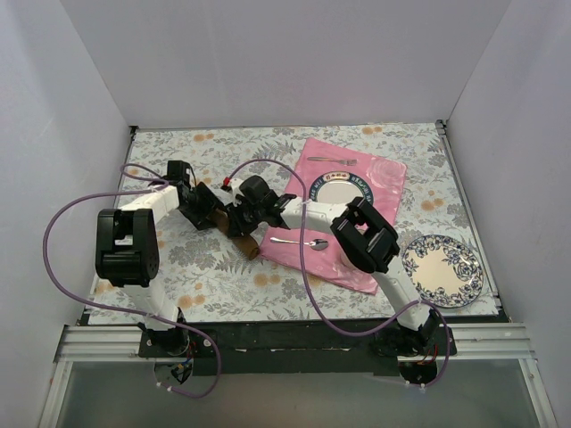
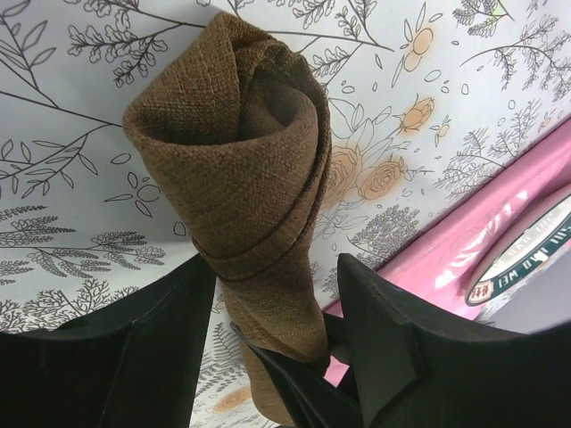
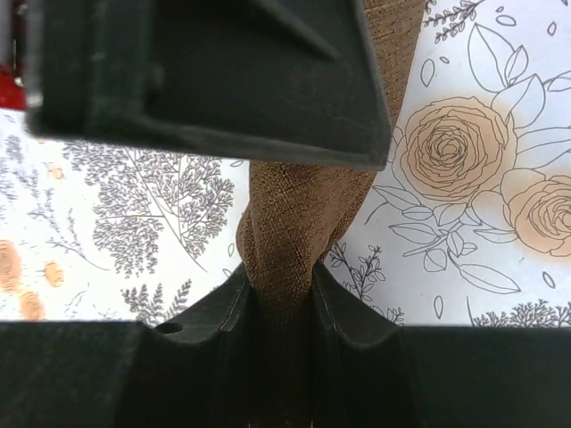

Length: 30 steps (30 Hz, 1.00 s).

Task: Fold the napkin, place the utensils inside, and roll it up
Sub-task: Roll the napkin with the utensil

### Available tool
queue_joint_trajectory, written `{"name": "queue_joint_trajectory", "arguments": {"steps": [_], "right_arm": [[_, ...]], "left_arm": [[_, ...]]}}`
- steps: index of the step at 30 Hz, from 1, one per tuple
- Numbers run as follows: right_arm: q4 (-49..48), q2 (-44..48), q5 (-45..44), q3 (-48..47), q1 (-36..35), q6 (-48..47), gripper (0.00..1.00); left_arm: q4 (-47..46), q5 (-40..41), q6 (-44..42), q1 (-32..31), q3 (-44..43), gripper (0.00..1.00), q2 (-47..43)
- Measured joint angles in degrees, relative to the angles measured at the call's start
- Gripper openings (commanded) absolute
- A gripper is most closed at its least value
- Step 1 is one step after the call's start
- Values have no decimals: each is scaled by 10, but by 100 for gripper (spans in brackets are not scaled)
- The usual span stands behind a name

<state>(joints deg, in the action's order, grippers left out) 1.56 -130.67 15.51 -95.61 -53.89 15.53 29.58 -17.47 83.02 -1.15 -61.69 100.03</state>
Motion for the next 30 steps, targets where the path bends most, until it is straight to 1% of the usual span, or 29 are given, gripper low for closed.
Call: {"name": "queue_joint_trajectory", "arguments": {"steps": [4,5,7,8,10,11,13,14,17,19,22,23,25,26,30], "right_arm": [[-18,-1,39,8,13,29,24],[-19,-2,44,8,14,34,30],[-21,-3,52,8,17,41,37],[-21,-3,53,8,18,42,43],[-17,-3,57,8,18,40,49],[-14,-3,59,8,17,37,54],[-9,-3,64,6,15,29,59],[-4,-3,67,3,14,22,65],[10,3,65,1,10,2,74],[27,10,56,1,8,-13,76],[53,14,51,-5,5,-30,78],[62,15,48,-9,5,-35,80],[75,15,42,-16,6,-40,82],[78,16,40,-18,6,-42,83],[91,23,36,-27,6,-50,86]], "left_arm": [[10,9,-17,-2,-11,56,3],[14,11,-22,-3,-16,56,6],[22,13,-30,-4,-26,56,13],[23,14,-32,-4,-28,56,17],[23,15,-37,-5,-35,56,28],[22,16,-39,-5,-37,56,34],[17,18,-42,-5,-38,56,43],[16,17,-43,-5,-39,56,45],[13,18,-45,-5,-40,56,45],[12,18,-47,-5,-41,56,45],[12,18,-49,-5,-41,62,45],[12,18,-49,-5,-42,69,45],[12,20,-49,-5,-44,74,45],[12,23,-52,-5,-45,79,44],[26,52,-57,-5,-45,87,28]]}}
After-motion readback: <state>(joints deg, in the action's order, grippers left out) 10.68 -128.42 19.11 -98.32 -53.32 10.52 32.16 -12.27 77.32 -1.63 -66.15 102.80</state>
